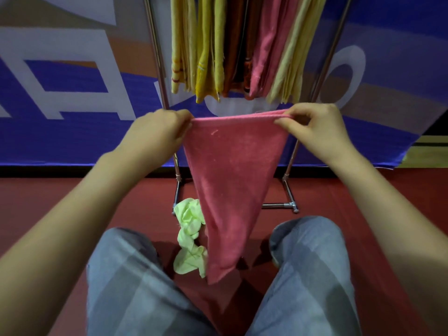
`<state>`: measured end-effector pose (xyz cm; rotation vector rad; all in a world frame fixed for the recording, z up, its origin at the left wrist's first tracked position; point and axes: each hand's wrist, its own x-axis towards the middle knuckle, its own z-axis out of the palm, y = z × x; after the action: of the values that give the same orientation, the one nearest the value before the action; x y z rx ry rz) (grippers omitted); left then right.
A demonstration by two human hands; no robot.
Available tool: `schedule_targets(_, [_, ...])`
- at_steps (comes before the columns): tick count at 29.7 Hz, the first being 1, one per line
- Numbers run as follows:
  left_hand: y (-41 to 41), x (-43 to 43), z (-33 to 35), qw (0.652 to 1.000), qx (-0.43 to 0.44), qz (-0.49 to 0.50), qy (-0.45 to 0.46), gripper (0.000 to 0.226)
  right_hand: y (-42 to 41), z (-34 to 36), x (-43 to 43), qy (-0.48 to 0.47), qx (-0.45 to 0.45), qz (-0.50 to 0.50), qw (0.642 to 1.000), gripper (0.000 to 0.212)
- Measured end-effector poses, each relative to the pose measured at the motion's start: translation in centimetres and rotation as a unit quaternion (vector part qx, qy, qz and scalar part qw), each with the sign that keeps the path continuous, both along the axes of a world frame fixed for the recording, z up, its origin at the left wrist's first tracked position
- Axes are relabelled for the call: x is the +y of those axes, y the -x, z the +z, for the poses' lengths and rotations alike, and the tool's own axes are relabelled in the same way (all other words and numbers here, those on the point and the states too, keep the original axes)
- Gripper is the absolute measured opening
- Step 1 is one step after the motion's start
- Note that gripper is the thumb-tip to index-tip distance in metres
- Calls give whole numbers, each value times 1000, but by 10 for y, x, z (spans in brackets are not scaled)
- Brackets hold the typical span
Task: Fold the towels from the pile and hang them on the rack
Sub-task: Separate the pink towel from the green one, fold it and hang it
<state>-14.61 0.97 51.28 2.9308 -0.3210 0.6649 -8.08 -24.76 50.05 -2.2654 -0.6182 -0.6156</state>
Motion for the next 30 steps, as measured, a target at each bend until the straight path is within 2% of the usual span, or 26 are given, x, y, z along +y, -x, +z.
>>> schedule_targets(2, [3, 0, 3, 999, 12, -6, 41, 27, 4, 0, -2, -15, 14, 6, 1000, 35])
schedule_targets(6, [7, -2, 11, 993, 59, -32, 102, 28, 13, 2, -4, -90, 83, 61, 991, 11])
schedule_targets(12, [18, -2, 25, 980, 99, -34, 170, 27, 20, 6, -1, -155, 77, 103, 979, 29])
schedule_targets(14, [22, -2, 20, 960, 147, -44, 233, 25, 24, 3, 1, -171, 103, 89, 976, 23])
schedule_targets(16, [25, -5, 10, 926, 200, -38, 319, 22, 27, -3, 4, -191, 133, 72, 970, 15])
schedule_targets(18, [26, -9, -4, 889, 243, -22, 388, 21, 31, -11, 7, -216, 176, 64, 958, 17])
schedule_targets(22, [27, -13, -32, 844, 280, 11, 458, 22, 38, -34, 13, -245, 252, 52, 935, 21])
schedule_targets(25, [30, -25, -48, 823, 283, 21, 492, 24, 49, -49, 21, -256, 315, 75, 911, 22])
schedule_targets(30, [29, -51, -62, 821, 293, -14, 489, 23, 62, -60, 44, -276, 377, 140, 873, 20])
